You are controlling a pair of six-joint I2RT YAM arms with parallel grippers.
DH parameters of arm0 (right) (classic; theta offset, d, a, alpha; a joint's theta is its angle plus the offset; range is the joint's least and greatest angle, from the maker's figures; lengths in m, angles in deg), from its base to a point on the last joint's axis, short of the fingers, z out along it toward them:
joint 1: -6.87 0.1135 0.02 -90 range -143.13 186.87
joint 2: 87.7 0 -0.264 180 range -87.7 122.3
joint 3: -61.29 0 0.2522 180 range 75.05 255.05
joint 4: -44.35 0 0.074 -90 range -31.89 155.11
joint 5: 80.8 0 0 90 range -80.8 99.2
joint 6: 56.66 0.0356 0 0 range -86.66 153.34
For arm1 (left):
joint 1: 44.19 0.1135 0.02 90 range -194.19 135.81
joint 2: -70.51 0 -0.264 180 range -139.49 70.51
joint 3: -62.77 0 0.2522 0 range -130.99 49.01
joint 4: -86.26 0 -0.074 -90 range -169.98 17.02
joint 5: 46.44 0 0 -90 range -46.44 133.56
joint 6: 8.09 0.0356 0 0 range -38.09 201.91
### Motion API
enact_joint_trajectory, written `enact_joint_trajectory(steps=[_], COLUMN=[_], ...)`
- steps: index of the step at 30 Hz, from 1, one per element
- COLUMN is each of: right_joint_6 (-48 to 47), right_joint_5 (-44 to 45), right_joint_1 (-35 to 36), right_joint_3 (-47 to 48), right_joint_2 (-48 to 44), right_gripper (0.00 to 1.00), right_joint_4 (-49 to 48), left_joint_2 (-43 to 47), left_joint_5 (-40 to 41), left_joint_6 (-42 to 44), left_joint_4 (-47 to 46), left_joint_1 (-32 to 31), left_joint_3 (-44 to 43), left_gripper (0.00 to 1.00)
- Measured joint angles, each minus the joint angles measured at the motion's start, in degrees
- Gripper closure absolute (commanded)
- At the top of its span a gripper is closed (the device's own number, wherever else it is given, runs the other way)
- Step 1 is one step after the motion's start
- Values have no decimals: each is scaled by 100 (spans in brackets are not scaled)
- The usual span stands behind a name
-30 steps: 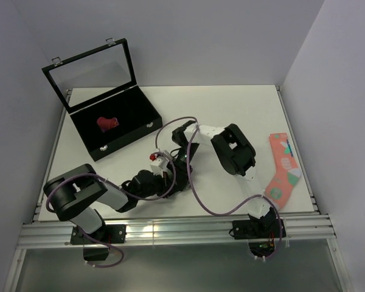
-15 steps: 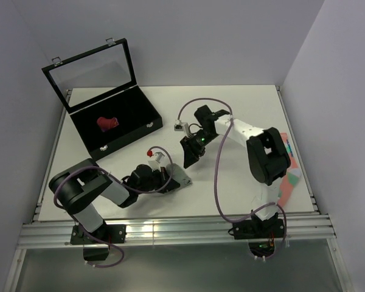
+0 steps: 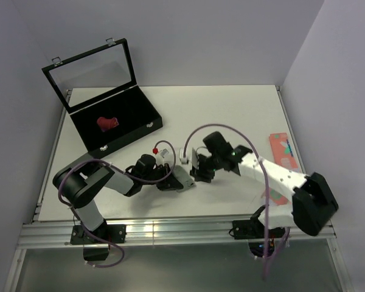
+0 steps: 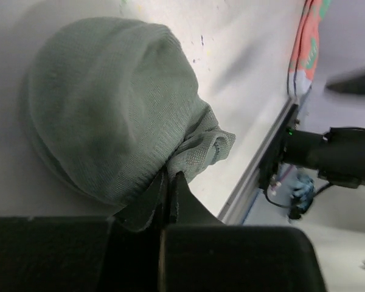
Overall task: Roll the socks
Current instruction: Roll the sock at the center of the board.
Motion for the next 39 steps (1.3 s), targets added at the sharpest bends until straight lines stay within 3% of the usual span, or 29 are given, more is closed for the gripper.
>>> enact_joint_trajectory(steps=[5, 15, 39], right_joint_6=[-562, -1187, -1368], right_joint_5=[570, 1292, 2079], right_joint_1=[1123, 1956, 3239], right_joint_3=[-1268, -2081, -2476], right_joint_2=[-1113, -1215, -789], right_gripper=[48, 49, 55], right_joint_4=[-804, -1812, -2474], left_joint_2=[-258, -437, -791], left_joint_5=[-643, -1705, -2555], left_joint_6=[-129, -114, 396], left_joint_4=[319, 1134, 2817], left_joint_1=[57, 240, 424], left_joint_3=[-284, -529, -1268], left_gripper=[100, 100, 100])
